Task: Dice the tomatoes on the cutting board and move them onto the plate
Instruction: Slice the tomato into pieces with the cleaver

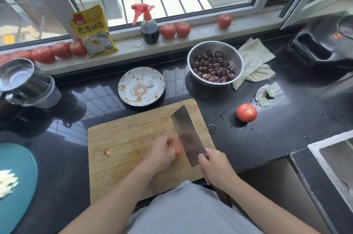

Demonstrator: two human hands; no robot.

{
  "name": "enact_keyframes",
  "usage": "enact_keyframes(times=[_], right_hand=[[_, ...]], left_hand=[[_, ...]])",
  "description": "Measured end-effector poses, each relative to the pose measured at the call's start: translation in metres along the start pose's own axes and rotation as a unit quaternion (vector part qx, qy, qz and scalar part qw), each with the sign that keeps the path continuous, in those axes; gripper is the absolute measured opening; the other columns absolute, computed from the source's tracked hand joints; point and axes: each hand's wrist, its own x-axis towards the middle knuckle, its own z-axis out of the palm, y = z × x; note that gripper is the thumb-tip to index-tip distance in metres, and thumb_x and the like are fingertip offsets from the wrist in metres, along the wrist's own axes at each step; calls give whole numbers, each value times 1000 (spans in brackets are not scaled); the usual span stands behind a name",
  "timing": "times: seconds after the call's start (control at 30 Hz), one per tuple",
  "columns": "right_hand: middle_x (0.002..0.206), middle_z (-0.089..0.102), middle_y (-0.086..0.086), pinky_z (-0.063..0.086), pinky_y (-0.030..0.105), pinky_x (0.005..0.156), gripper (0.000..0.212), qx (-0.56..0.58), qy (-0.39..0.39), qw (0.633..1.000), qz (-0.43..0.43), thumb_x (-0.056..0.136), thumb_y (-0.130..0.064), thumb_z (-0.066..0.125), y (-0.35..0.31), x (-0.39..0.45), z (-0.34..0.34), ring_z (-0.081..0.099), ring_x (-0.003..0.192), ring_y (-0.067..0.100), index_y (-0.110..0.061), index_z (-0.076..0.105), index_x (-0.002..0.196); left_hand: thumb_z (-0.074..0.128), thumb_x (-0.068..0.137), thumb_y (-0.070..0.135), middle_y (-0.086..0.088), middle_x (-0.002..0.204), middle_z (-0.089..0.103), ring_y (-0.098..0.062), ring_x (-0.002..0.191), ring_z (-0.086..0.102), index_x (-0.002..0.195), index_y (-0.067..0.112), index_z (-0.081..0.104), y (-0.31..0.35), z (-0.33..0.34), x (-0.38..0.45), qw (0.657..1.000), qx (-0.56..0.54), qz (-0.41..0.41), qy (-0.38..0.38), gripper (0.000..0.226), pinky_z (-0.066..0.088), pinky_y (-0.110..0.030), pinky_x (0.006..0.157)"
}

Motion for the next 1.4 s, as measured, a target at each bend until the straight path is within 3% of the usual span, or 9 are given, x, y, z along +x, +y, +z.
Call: enact_keyframes(times=[0.2,0.37,0.5,0.7,0.9,1.03,1.13,1.23,1.4], right_hand=[[52,55,3,55,46,59,30,-51,5,999,-11,81,-34,36,0,-1,14,57,53,30,-13,50,65],[55,54,7,52,49,51,29,-32,7,999,1,85,-29,40,3,0,20,53,47,26,-8,50,67],[59,56,11,52,50,55,29,-29,10,999,10,87,-27,41,6,0,21,51,50,25,-5,50,70],[64,63,12,56,49,60,32,-50,11,999,12,87,-33,38,6,2,19,61,56,33,-8,52,73],[70,64,17,55,45,50,30,-37,6,999,26,91,-29,39,6,4,17,60,45,25,-6,53,77],[67,64,15,55,48,52,30,-41,5,999,29,88,-31,38,7,5,17,60,44,24,-8,52,76],[69,64,18,56,42,49,28,-26,2,999,36,91,-26,39,3,3,15,59,42,23,-4,53,79],[70,62,23,54,35,44,28,-1,-1,999,44,93,-19,39,1,2,14,54,40,21,3,52,82],[72,65,23,56,41,48,28,-11,-1,999,41,93,-20,40,0,2,13,56,42,22,2,53,83]], left_hand=[[70,88,14,4,111,62,-17,104,57,115,22,67,3,9,-6,999,-21,-1,45,29,48,-29,83],[62,95,16,7,95,63,-16,94,58,97,21,69,8,12,-10,995,-7,22,96,8,41,-26,74],[61,95,14,8,99,66,-13,92,59,97,23,66,2,11,-17,990,35,88,109,10,49,-29,76],[65,92,17,3,113,64,-22,98,58,100,20,66,-5,10,-15,945,196,243,98,9,52,-36,66],[74,91,20,4,106,61,-19,95,56,97,21,64,-4,9,-14,944,211,239,88,12,52,-33,64],[81,74,6,2,84,60,-19,76,55,82,19,64,4,13,-12,935,243,233,106,23,33,-27,58],[81,72,3,2,78,61,-17,70,53,79,20,59,7,15,-13,934,236,240,119,28,30,-26,57],[79,77,4,3,80,62,-17,73,52,80,21,57,8,15,-13,939,213,241,117,27,33,-25,58],[65,91,15,0,96,65,-20,88,57,95,20,61,10,17,-9,941,226,227,107,7,44,-31,68]])
